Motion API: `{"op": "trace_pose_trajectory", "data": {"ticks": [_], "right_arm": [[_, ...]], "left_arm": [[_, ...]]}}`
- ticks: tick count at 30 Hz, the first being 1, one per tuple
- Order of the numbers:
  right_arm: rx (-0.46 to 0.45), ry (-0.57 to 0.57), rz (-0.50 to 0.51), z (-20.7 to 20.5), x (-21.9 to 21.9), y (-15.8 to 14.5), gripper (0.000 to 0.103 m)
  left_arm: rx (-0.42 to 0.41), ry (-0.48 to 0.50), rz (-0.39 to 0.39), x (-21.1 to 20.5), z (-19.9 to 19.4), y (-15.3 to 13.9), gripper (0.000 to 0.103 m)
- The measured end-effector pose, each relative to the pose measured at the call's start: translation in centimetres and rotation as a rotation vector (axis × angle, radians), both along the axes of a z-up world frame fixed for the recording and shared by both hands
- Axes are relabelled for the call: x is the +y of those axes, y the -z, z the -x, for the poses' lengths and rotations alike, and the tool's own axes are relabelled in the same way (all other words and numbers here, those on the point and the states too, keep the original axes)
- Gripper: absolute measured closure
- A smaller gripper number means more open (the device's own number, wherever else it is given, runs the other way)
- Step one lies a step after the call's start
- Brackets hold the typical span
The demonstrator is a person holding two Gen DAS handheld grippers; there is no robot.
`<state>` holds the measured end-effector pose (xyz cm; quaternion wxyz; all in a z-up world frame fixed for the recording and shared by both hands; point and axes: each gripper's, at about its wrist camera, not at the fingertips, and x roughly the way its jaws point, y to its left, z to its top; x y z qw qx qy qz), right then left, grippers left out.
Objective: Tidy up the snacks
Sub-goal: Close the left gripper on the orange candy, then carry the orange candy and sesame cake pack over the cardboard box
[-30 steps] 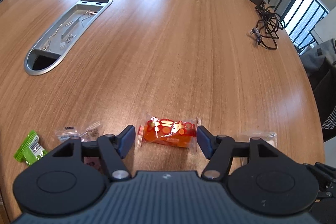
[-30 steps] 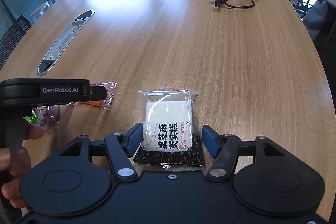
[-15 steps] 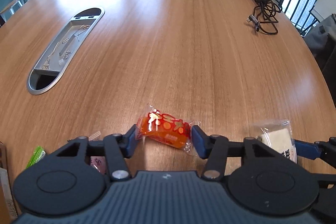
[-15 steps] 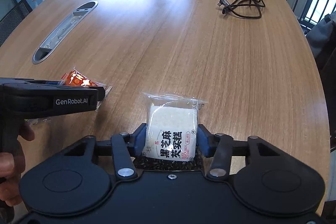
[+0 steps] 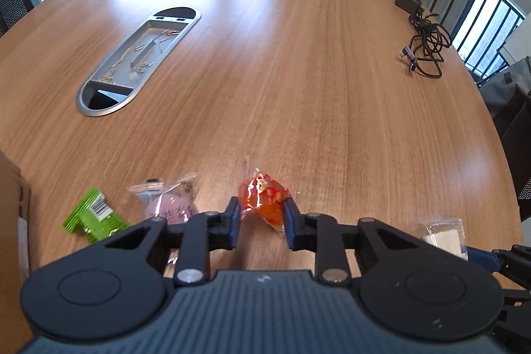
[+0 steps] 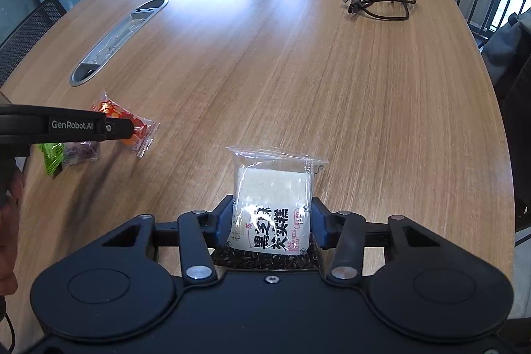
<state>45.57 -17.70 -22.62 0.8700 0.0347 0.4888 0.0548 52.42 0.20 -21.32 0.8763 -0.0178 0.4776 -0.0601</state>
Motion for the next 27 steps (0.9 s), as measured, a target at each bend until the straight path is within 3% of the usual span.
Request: {"op": "trace_pose_trajectory", "data": {"ticks": [3, 9, 27], "right_arm": [[-0.006, -0.015, -0.006, 0.8, 0.1, -0.4, 0.057], [-0.018, -0.036, -0.021, 2.7, 0.3, -1.1, 0.057], [-0.077, -0.109, -0.039, 5.8, 1.3, -4.8, 0.057]], "left_arm": [[-0.005, -0.011, 0.006, 0.4, 1.1, -0.6, 0.085], [-0.022, -0.046, 0.059, 1.4, 3.5, -1.6, 0.088], [-0.100, -0.126, 0.097, 3.7, 9.7, -6.2, 0.089]]}}
